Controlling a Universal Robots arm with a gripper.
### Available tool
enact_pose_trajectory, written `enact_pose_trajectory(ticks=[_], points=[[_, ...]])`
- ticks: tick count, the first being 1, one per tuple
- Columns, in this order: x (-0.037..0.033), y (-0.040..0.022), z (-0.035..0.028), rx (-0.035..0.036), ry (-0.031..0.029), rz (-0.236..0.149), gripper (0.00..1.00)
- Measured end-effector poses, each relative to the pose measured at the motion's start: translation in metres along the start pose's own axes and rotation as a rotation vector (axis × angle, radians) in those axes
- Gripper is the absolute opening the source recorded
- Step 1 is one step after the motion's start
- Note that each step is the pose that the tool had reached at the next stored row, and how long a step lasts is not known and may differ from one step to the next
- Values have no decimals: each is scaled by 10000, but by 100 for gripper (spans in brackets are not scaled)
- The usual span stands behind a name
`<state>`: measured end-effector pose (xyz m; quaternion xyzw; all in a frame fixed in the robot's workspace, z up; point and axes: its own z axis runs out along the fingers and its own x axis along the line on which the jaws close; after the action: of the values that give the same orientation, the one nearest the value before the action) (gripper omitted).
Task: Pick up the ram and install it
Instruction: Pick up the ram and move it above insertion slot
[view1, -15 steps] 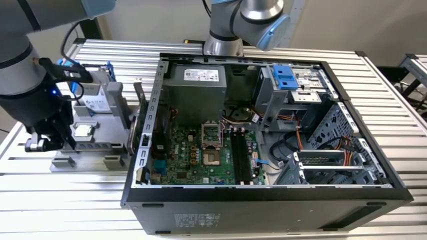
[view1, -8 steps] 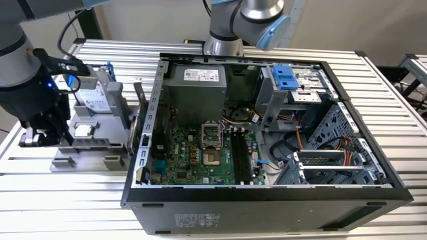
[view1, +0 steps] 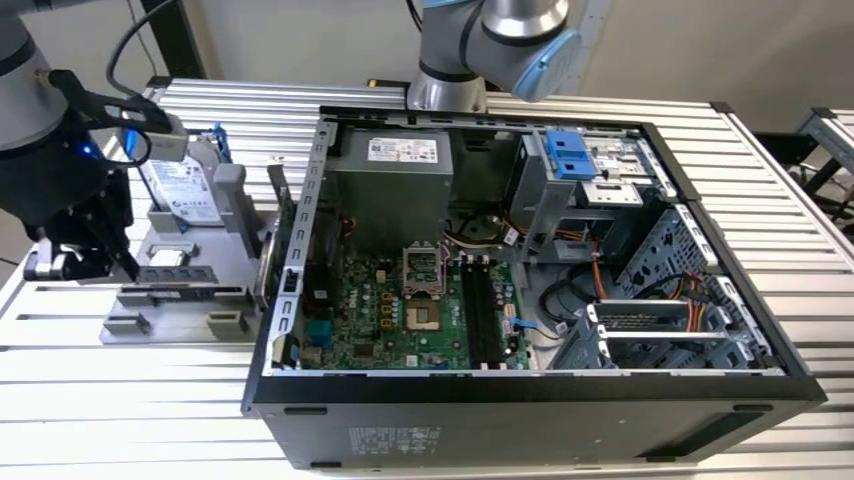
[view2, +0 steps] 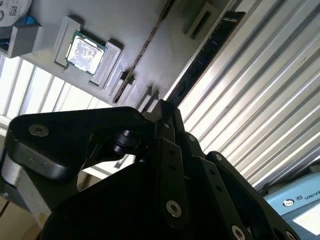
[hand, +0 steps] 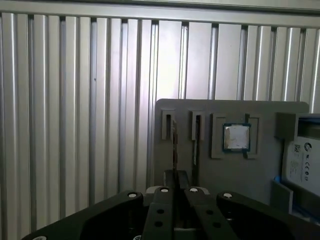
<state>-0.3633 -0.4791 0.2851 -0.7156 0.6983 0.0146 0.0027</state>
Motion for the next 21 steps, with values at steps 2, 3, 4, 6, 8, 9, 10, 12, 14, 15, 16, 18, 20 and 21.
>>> enact_pose_trajectory(ticks=[2, 3, 4, 6, 8, 9, 10, 12, 14, 15, 16, 18, 20, 21], points=[[-1, 1, -41, 0, 0, 1, 0], [-2, 1, -62, 0, 0, 1, 0], [-2, 2, -85, 0, 0, 0, 0], [-4, 2, -134, 1, -1, 1, 0], [-5, 3, -185, -1, 1, 0, 0], [-5, 4, -211, 0, 1, 0, 0], [-6, 4, -236, 1, 0, 0, 0], [-7, 5, -288, 1, -1, 1, 0], [-8, 6, -339, 0, 0, 1, 0], [-9, 7, -366, 1, -1, 2, 0], [-10, 7, -390, 1, -1, 2, 0], [-11, 8, -438, 0, 0, 3, 0], [-12, 8, -482, 1, -1, 4, 0], [-12, 9, -504, 1, -1, 3, 0]])
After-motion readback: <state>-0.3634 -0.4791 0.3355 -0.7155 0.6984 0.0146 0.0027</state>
